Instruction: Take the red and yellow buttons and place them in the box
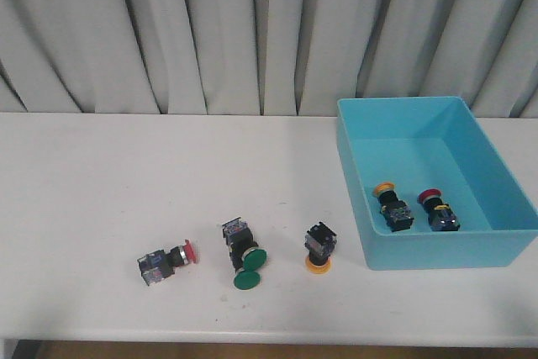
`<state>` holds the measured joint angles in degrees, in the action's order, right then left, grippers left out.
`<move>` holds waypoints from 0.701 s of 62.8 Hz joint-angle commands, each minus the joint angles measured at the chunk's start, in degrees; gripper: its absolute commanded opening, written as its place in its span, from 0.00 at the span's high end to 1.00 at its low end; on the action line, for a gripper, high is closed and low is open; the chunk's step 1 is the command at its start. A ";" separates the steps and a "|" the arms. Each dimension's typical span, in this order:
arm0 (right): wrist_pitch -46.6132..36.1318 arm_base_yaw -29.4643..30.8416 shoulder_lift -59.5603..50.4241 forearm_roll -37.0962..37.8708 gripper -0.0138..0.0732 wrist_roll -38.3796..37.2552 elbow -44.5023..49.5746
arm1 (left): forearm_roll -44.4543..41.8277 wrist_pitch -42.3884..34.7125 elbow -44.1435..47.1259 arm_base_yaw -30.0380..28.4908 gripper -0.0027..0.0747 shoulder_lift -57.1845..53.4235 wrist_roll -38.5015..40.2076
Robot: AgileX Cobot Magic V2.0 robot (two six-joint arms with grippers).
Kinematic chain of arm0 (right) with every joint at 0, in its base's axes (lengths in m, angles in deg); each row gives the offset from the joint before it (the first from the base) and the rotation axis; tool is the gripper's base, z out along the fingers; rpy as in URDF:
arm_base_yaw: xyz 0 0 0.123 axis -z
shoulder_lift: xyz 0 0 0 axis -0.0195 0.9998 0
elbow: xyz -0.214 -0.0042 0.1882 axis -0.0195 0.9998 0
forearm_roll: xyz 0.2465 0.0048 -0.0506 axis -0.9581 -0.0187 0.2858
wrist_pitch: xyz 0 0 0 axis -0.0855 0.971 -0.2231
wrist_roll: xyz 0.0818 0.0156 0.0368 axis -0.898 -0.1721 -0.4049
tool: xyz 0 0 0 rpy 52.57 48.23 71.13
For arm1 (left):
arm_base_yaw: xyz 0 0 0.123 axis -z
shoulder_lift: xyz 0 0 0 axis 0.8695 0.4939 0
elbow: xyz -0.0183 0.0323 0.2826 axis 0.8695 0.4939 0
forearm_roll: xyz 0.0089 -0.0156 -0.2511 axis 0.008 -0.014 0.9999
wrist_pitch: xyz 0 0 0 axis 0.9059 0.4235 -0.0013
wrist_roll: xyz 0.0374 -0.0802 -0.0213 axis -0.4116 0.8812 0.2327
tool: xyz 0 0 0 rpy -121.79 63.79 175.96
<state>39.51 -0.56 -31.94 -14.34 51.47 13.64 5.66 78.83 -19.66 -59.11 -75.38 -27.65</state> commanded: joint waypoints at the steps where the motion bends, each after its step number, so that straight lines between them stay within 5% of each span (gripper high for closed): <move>1: -2.89 0.41 -1.07 1.33 0.84 0.01 0.42 | 0.30 -4.63 2.77 -0.16 0.97 -0.80 0.52; 44: -1.44 0.41 -2.70 2.38 0.84 0.06 0.42 | 0.30 -4.63 2.77 -0.16 0.97 -0.80 0.52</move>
<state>42.11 -0.56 -34.08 -12.60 51.47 13.64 5.66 78.83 -19.66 -59.11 -75.38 -27.65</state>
